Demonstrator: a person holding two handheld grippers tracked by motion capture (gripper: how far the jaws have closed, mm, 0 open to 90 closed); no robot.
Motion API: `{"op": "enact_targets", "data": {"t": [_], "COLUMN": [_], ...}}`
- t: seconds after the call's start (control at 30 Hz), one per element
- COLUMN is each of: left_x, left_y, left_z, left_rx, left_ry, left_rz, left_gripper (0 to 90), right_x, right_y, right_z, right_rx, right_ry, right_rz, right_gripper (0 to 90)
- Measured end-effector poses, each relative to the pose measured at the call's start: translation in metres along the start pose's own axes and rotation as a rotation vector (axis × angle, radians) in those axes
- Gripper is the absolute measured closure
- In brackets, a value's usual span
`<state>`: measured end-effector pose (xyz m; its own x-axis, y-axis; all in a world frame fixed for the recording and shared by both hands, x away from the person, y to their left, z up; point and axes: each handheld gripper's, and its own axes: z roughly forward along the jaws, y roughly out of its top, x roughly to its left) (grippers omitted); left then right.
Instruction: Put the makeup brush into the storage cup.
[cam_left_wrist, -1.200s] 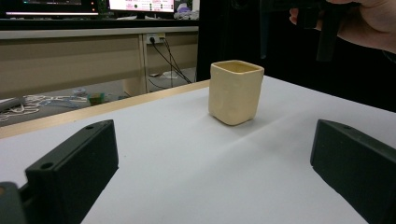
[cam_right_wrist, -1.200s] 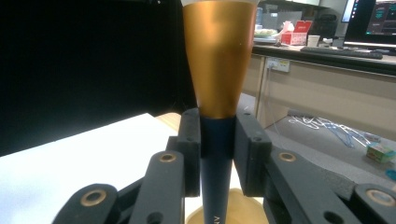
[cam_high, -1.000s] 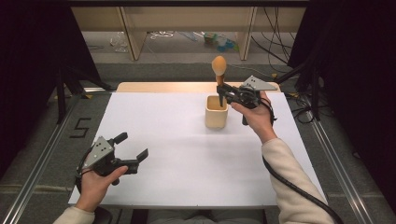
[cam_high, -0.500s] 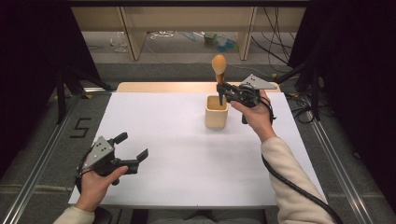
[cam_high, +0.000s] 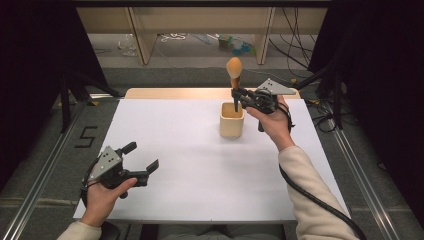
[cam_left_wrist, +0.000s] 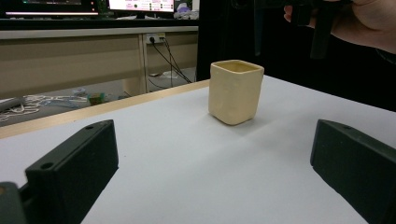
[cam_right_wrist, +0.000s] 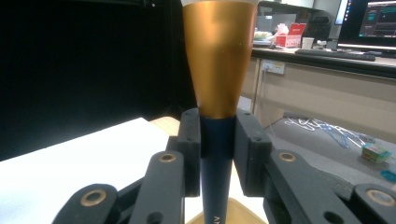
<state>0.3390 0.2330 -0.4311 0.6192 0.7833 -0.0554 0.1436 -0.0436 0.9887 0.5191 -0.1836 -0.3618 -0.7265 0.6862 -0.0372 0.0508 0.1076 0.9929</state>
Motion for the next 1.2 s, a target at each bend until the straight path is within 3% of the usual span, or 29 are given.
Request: {"op": "enact_targets", "data": {"t": [0.33,0.4,0.47,0.87,1.2], "left_x": [0.000,0.000,0.000,0.000,0.000], "left_y": [0.000,0.000,0.000,0.000,0.000], "left_z": [0.000,0.000,0.000,0.000,0.000], "left_rx": [0.001,0.000,0.001,0.001,0.001], "left_ry": [0.000,0.000,0.000,0.000,0.000], "left_rz": [0.002,0.001,0.001,-0.002,-0.002], "left_gripper": [0.3,0.2,0.3,0.3,0.3], "right_x": [0.000,0.001,-0.001,-0.001,0.000], "right_y": [-0.001,-0.001,-0.001,-0.002,-0.003], "right_z": [0.003,0.004,0.005,0.009,0.011], "right_rx": [0.011,0.024,0.002,-0.001,0.012], "right_ry": [-0.004,0.001,-0.006,-0.012,-0.010], "right_rz": [0.003,0.023,0.006,0.004,0.032], "right_gripper": [74.9,74.9,74.9,74.9,74.9]}}
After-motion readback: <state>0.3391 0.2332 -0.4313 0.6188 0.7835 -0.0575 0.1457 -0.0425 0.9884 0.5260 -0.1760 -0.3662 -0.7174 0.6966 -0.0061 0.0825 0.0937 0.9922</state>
